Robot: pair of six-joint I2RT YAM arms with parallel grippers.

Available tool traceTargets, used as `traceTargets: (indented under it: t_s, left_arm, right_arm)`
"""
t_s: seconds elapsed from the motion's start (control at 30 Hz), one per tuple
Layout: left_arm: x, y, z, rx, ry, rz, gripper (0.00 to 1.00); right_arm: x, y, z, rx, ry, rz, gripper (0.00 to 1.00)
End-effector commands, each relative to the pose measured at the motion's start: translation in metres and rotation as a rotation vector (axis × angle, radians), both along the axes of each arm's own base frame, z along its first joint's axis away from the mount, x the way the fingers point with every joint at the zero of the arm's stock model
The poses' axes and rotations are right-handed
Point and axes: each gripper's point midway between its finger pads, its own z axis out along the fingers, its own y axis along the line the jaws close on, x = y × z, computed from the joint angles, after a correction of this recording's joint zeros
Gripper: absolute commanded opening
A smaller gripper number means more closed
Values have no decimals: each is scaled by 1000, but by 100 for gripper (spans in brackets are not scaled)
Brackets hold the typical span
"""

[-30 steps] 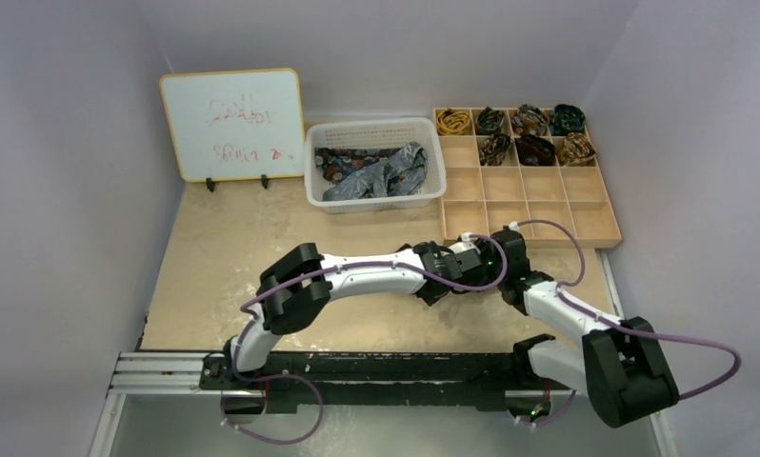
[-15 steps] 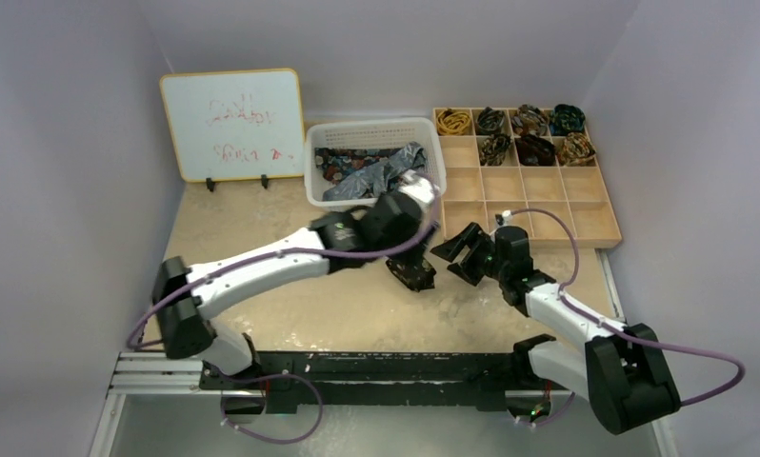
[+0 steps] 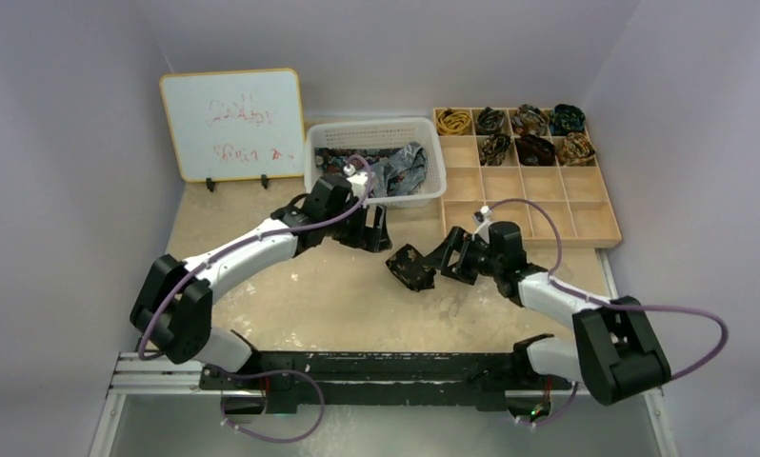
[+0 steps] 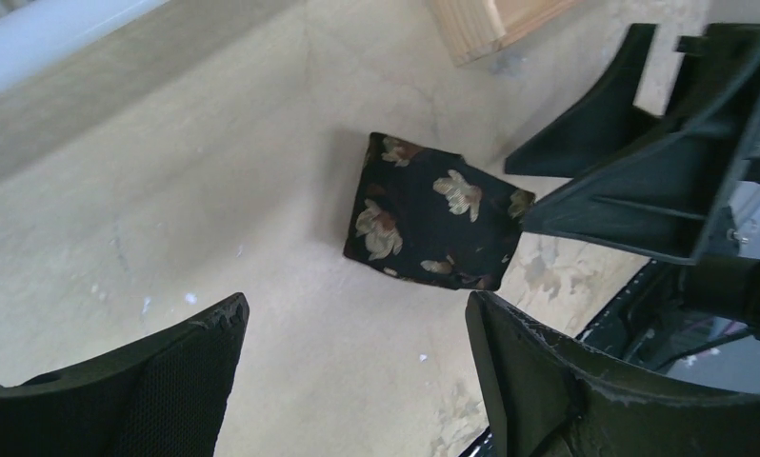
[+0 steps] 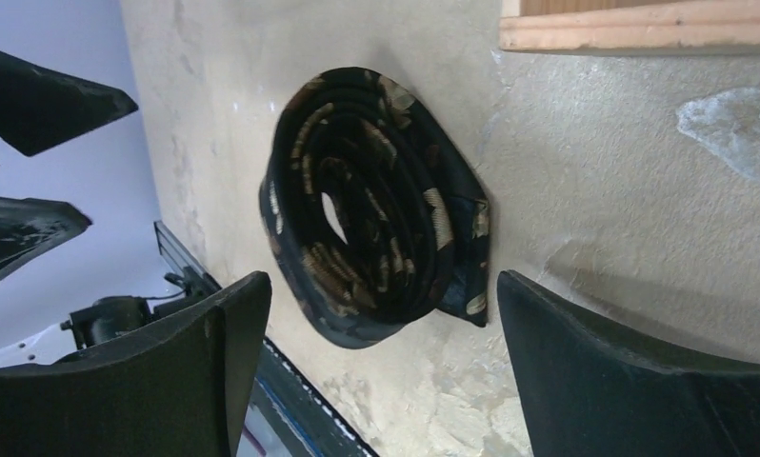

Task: Roll the ties
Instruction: Roll the tie at the center of the board.

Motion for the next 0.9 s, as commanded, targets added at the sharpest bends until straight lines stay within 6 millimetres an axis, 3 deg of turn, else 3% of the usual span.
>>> traceTargets:
  t_s: [0.0,0.17,0.27,0.5,0.67,0.87]
  left_arm:
    - [8,-27,10,-163,9,-90,83]
    - [16,-24,-10,-163,67,-80,82]
    - [10,-16,-23,-138,92,-64,81]
    - [-1,11,-47,-123,153,38,81]
    - [-3,19,-46,-183,191,79,81]
    - [2,36,-42,-211,201,111,82]
  right_arm:
    - [6,5,-5,-45,-13,93,86]
    - [12,7,-14,-98,-20,141,79]
    - [11,11,-22,-91,-7,179,72]
    - [5,27,-32,-45,-5,295,70]
    - [-7,52,-26,-10,-57,425,71]
    - [-7,71,-30,-14,-73,485,72]
